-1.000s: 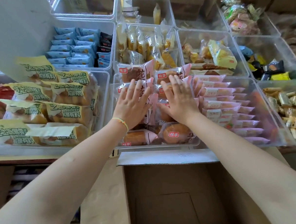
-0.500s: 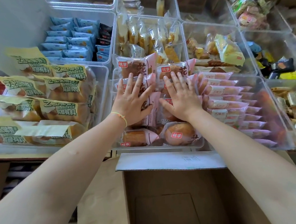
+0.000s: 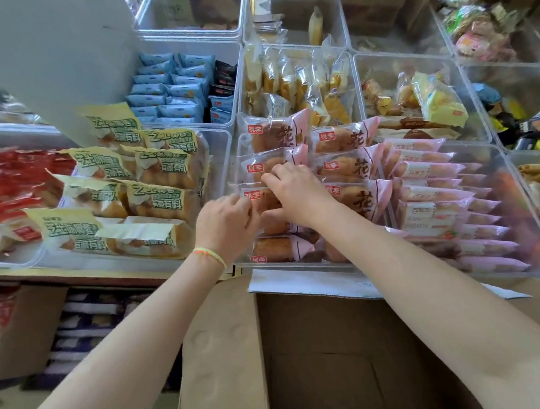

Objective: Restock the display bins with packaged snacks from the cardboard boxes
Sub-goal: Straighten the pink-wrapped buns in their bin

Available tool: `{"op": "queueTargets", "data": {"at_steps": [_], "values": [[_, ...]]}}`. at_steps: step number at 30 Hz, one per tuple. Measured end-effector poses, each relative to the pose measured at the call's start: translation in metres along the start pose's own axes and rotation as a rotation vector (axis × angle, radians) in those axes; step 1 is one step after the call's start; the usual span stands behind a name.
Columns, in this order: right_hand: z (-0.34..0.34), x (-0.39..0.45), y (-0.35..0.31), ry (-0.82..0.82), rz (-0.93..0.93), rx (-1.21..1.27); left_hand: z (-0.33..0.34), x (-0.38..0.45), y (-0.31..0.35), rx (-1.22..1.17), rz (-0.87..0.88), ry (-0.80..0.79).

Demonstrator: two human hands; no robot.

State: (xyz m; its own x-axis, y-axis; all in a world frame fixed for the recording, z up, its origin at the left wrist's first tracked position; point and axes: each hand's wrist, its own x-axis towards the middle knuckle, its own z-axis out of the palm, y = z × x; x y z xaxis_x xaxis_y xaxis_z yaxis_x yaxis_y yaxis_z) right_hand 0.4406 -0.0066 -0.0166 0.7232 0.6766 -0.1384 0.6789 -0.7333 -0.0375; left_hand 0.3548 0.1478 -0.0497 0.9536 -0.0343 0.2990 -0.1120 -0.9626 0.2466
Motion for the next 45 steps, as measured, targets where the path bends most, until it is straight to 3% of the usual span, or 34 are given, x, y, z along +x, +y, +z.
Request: {"op": "queueTargets", "data": {"at_steps": [4,7,12,18,23,25,28,33,37,42,45], "values": [[-0.010,0.006,-0.008,-0.206,0.065,-0.076,-0.001,-0.011,0.004,-0.036,0.118,-0.299],[-0.009,0.001,-0.006,-0.284,0.087,-0.057,0.001,-0.011,-0.002,0.167,0.219,-0.529],[-0.016,-0.001,0.012,-0.122,0.272,0.067,0.000,-0.006,0.002,0.302,0.246,-0.554],[-0.023,-0.012,0.014,-0.077,0.330,0.246,0.015,0.009,0.000,0.355,0.242,-0.712],[-0.038,-0.020,0.019,0.034,0.389,0.754,0.025,0.017,-0.006,0.305,0.181,-0.635],[-0.046,-0.023,0.021,-0.079,0.361,0.819,0.028,0.016,-0.008,0.261,0.158,-0.569],[-0.048,-0.029,0.020,-0.351,0.302,0.663,0.028,0.011,-0.011,0.197,0.113,-0.398],[-0.043,-0.035,0.014,-0.452,0.280,0.533,0.020,0.002,-0.015,0.123,0.005,-0.253],[-0.043,-0.037,0.002,-0.601,0.193,0.366,0.005,0.009,-0.015,0.124,-0.022,-0.394],[-0.015,-0.037,-0.039,-0.550,0.114,0.024,0.001,0.019,-0.018,0.175,0.024,-0.545],[-0.009,-0.029,-0.047,-0.549,0.070,-0.009,0.001,0.017,-0.015,0.250,0.025,-0.647]]}}
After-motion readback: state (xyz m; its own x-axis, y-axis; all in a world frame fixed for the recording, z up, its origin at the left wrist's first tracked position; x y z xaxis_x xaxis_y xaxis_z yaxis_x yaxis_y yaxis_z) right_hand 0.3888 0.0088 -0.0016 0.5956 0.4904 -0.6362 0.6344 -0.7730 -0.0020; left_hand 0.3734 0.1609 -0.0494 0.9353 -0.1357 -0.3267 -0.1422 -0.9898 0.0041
